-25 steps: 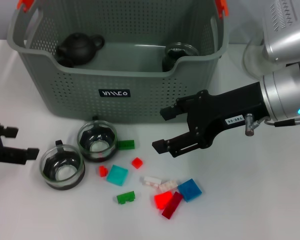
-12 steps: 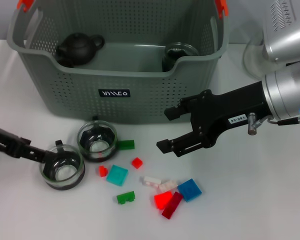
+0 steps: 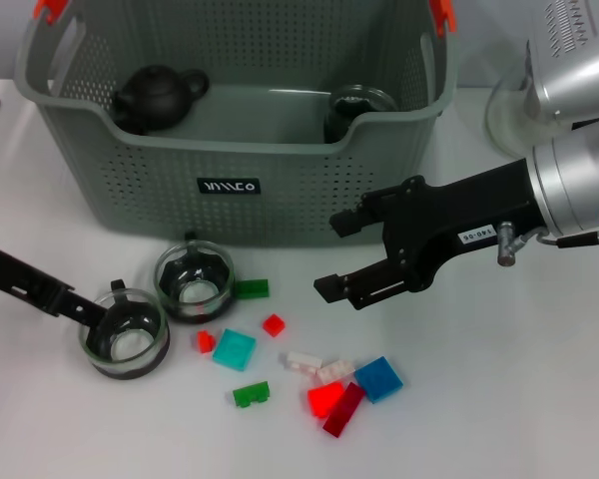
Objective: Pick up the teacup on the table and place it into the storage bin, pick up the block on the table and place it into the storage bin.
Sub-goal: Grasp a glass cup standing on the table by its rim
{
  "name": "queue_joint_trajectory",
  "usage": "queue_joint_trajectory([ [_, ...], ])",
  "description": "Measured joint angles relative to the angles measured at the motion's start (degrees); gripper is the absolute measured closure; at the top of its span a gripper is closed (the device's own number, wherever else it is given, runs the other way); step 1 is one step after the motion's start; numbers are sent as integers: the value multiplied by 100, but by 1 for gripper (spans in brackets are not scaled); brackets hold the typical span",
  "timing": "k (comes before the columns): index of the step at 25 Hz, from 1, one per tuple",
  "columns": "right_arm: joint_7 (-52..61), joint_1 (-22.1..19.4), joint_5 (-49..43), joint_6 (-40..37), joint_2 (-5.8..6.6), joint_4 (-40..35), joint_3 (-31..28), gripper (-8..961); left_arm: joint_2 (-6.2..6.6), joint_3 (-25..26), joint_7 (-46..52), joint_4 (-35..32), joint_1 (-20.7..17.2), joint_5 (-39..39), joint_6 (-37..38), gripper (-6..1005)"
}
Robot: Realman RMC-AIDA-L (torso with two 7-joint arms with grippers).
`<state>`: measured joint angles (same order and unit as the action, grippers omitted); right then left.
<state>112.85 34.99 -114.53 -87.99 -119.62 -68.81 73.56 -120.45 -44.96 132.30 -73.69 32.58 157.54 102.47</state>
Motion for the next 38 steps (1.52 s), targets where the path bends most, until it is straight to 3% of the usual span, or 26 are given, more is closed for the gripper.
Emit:
queue_joint_trajectory([
  [4,0,-3,0,28,-9,3,0,86,-59,-9,30,210,58,73,-203,120],
  [38,-70,-1,1,53,-24,96,-150,86,-110,-374,-70,1011,144,229,-1063,153],
])
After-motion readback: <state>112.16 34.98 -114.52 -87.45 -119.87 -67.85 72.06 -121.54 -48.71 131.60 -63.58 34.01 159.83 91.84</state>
